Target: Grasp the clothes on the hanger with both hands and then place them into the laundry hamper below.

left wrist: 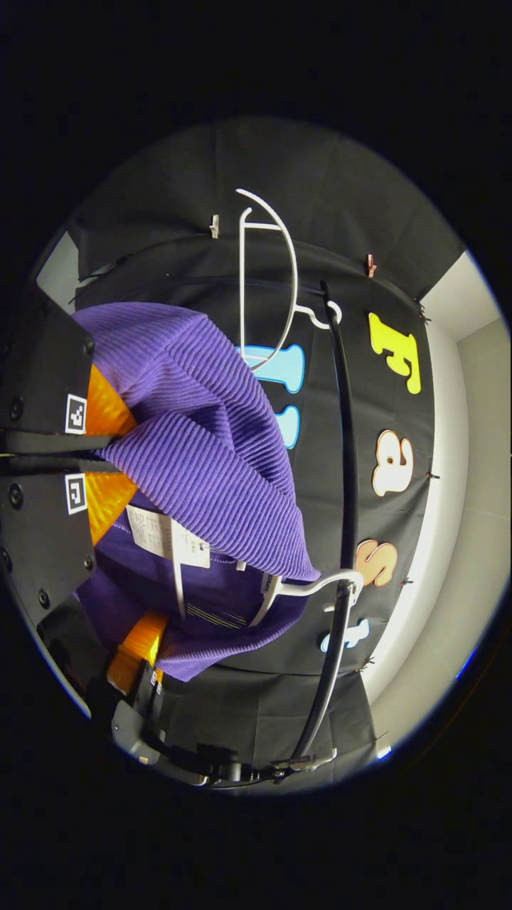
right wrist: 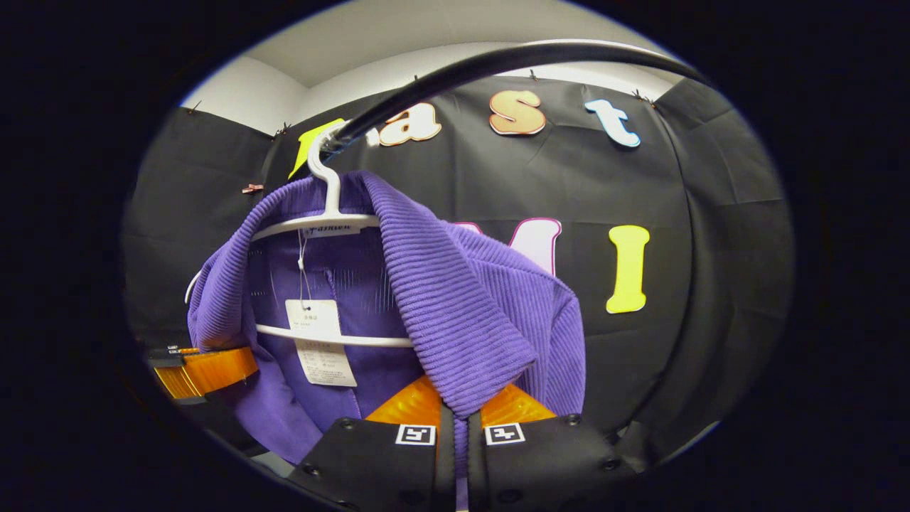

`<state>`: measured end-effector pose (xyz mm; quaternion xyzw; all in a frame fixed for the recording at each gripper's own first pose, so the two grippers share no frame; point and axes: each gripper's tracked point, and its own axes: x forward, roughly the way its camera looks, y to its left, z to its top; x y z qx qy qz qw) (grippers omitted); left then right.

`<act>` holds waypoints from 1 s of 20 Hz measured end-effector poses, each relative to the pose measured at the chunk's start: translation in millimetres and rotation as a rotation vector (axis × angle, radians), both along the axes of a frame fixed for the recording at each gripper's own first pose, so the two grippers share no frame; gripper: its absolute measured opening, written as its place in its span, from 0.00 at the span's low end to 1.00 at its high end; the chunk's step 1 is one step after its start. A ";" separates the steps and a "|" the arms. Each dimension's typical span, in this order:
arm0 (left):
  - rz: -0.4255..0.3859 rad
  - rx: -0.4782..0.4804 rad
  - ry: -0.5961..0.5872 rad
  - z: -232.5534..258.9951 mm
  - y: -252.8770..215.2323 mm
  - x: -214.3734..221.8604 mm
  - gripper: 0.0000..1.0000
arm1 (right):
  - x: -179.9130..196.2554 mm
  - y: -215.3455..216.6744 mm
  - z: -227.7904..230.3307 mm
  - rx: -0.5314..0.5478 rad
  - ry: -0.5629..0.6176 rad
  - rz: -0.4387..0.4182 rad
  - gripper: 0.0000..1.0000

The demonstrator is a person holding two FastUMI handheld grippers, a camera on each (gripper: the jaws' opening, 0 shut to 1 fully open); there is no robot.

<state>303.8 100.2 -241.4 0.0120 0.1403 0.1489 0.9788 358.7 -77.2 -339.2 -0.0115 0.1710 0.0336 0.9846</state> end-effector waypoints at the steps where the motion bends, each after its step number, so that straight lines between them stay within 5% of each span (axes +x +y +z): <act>1: 0.010 0.005 -0.010 5.2 2.8 -2.3 0.06 | 0.2 -6.9 8.0 -0.014 -0.017 -0.016 0.11; 10: 0.078 0.234 -0.102 71.4 33.4 -17.9 0.06 | 20.3 -52.3 91.9 -0.201 -0.271 -0.116 0.10; 15: 0.116 0.326 -0.152 103.1 62.1 -13.8 0.06 | 40.3 -45.4 121.0 -0.141 -0.365 -0.123 0.11; 20: 0.166 0.274 -0.068 76.7 110.2 2.5 0.05 | 58.8 -25.0 122.4 -0.121 -0.394 -0.066 0.10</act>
